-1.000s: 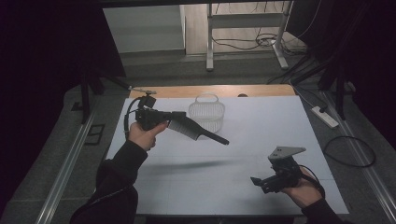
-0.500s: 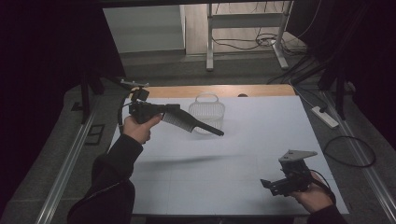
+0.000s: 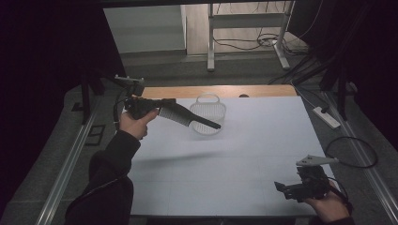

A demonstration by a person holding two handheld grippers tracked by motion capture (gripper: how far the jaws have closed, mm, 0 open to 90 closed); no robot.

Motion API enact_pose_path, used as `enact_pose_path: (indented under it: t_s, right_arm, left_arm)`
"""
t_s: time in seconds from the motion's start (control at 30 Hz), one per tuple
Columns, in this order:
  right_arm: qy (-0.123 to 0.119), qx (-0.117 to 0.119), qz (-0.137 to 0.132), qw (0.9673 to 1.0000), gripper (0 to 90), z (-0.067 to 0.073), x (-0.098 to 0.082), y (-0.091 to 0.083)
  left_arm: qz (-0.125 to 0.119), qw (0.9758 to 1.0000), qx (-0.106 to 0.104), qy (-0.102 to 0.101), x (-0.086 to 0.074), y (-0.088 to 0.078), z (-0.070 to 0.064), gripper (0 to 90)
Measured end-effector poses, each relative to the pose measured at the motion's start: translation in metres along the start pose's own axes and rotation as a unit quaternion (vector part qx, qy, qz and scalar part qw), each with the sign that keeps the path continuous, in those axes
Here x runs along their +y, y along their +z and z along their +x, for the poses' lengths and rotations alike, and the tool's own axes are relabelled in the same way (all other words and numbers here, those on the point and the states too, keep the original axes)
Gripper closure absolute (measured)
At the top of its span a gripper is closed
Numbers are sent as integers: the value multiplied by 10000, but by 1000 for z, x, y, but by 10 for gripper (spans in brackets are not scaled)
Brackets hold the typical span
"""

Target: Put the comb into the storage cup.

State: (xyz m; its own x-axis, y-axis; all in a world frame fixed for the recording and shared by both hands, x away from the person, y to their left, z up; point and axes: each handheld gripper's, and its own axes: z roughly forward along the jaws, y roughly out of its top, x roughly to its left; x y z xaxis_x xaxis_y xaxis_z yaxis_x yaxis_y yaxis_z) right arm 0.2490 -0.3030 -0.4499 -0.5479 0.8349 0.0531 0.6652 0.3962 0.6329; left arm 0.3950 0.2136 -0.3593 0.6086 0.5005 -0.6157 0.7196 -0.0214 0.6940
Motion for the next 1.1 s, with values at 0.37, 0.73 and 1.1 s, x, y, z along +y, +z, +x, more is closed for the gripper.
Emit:
enact_pose_path:
  t_s: [0.37,0.73,1.1]
  right_arm:
    - [38,-183,5,9998,0,1,-5,-8]
    - [57,-187,-92,9998,0,1,-7,-11]
    - [43,-196,-156,9997,0,1,-8,-12]
  left_arm:
    - [-140,9996,231,-59,7,-3,4,837]
    - [-169,9989,434,-98,18,6,12,837]
    - [-188,9978,608,-162,26,16,23,836]
